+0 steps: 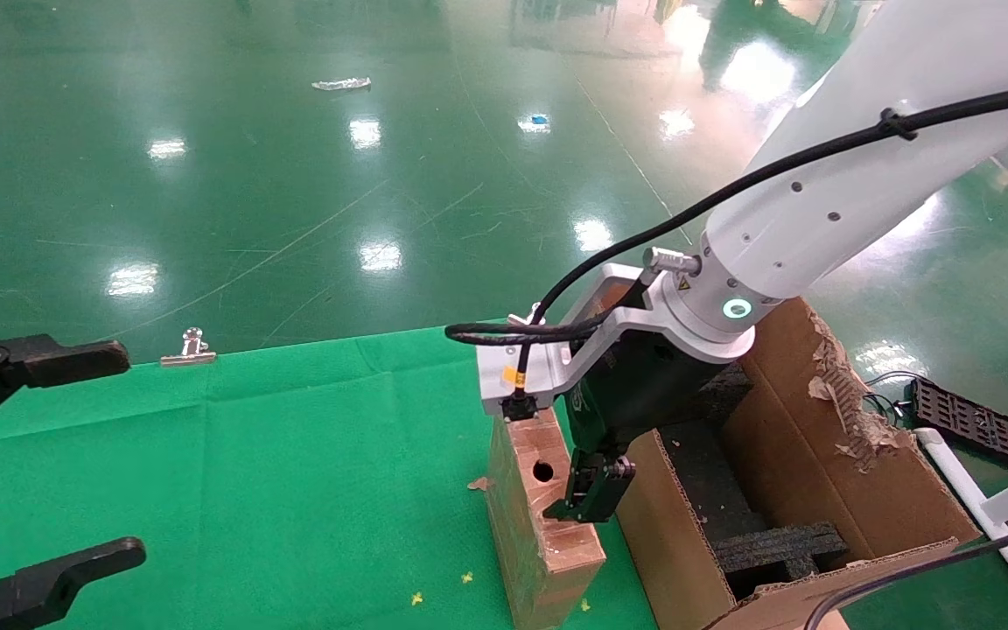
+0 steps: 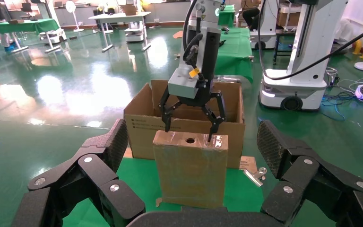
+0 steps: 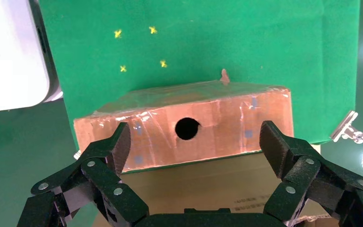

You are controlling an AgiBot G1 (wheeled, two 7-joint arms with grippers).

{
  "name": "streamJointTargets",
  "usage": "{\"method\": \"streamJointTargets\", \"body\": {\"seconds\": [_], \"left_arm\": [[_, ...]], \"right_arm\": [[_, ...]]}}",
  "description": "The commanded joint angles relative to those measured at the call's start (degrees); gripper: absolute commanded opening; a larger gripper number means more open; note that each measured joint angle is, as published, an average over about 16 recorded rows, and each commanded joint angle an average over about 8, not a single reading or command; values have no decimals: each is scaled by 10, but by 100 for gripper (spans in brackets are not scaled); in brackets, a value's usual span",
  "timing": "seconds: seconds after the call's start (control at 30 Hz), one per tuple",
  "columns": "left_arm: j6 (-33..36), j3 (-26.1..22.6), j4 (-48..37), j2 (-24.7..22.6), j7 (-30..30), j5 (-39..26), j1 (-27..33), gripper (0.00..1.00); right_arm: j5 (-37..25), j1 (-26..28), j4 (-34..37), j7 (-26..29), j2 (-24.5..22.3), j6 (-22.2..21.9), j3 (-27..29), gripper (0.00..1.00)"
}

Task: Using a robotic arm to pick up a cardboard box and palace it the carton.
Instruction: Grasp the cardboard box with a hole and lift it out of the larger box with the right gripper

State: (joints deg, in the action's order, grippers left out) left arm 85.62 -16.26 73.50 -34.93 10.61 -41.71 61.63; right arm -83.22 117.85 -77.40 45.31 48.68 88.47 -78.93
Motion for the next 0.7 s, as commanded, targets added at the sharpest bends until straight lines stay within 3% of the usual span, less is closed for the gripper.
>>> {"method": "streamJointTargets", "body": {"seconds": [0.03, 0.13, 0.43, 0.57, 0.7], "left_arm": [[0, 0, 0, 0, 0, 0, 0, 100], [0, 0, 0, 0, 0, 0, 0, 100], [0, -1, 0, 0, 0, 0, 0, 100], [0, -1, 0, 0, 0, 1, 0, 100], [0, -1, 0, 0, 0, 1, 0, 100]], "right_arm": [[2, 3, -1, -4, 2, -3, -10, 100], [9, 8, 4, 45, -3, -8, -15, 100], [35, 19, 72, 277, 9, 7, -34, 100], [46, 13, 117, 331, 24, 13, -51, 100], [61, 0, 157, 345, 38, 9, -62, 100]]}}
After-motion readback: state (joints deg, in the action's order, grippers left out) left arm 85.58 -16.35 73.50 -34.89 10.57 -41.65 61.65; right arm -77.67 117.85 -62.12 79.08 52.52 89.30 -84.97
